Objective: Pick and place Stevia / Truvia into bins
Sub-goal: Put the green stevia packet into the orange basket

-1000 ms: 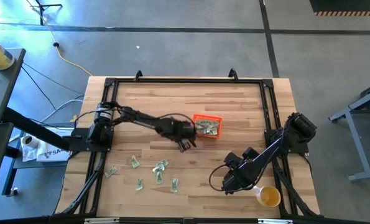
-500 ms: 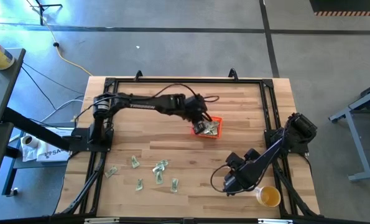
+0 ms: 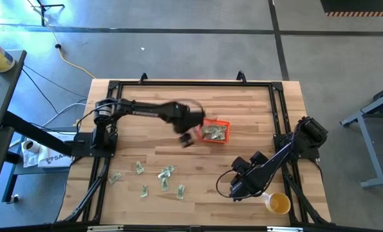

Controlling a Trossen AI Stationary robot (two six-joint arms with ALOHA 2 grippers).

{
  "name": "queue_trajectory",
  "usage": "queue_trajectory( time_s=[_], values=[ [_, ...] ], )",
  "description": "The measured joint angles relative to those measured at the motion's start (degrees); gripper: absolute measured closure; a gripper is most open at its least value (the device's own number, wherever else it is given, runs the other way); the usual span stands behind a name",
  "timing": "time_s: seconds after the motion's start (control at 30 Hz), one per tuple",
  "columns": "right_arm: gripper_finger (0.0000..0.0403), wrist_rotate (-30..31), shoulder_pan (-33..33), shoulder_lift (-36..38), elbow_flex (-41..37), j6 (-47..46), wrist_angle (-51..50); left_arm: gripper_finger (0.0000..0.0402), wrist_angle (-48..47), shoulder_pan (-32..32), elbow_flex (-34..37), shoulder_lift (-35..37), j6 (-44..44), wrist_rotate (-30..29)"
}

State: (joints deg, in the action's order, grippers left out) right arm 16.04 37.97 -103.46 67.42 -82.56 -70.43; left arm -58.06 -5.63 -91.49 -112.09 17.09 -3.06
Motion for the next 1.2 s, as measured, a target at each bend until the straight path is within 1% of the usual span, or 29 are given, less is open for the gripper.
queue_trajectory(
  time_s=[0.07,0.13,0.17,0.23,0.3,0.37,0.47,0.6,0.8,0.87,0.93,1.0,1.07,1.2],
  values=[
    [0.0076,1.1,-0.7,0.0,0.0,1.8,0.7,0.011,-9.1,2.6,0.2,0.2,3.7,-1.4],
    [0.0076,2.5,-1.6,0.0,0.0,4.0,2.1,0.0113,-14.1,5.8,1.5,0.6,7.2,-2.3],
    [0.0076,3.3,-2.1,0.0,0.0,5.3,2.8,0.0117,-14.8,7.5,2.5,1.0,8.8,-2.2],
    [0.0076,4.4,-3.3,0.0,0.0,8.4,4.5,0.0125,-12.9,11.2,4.8,1.5,11.6,-1.2],
    [0.0076,5.0,-4.5,0.0,0.0,11.3,6.0,0.0133,-10.8,14.6,7.3,1.5,13.3,1.2],
    [0.0076,5.3,-5.8,0.0,0.0,13.8,7.5,0.0141,-5.7,17.6,10.0,1.5,14.4,2.8],
    [0.0076,5.5,-7.5,0.0,0.0,17.9,9.2,0.0152,1.8,20.5,13.7,1.5,15.4,4.1],
    [0.0076,4.9,-9.1,0.0,0.0,21.3,11.0,0.0163,7.2,22.4,16.5,1.5,17.8,1.7],
    [0.0076,3.1,-9.8,0.0,0.0,21.6,12.0,0.0173,14.3,22.1,21.0,1.9,18.3,0.6],
    [0.0076,2.4,-9.9,0.0,0.0,21.6,12.1,0.0183,16.1,22.2,22.6,1.9,18.3,-0.7],
    [0.0076,2.0,-9.9,0.0,0.0,21.6,12.2,0.0203,16.6,22.2,23.5,2.0,18.1,-1.6],
    [0.0076,1.8,-9.9,0.0,0.0,21.5,12.2,0.0233,16.9,22.1,24.3,2.0,17.6,-2.9],
    [0.0076,1.8,-9.9,0.0,0.0,21.2,12.2,0.0272,16.9,21.6,24.3,2.0,16.0,-3.8],
    [0.0076,1.7,-9.9,0.0,0.0,20.9,12.5,0.0362,15.9,19.5,23.4,1.7,11.2,-5.3]
  ],
)
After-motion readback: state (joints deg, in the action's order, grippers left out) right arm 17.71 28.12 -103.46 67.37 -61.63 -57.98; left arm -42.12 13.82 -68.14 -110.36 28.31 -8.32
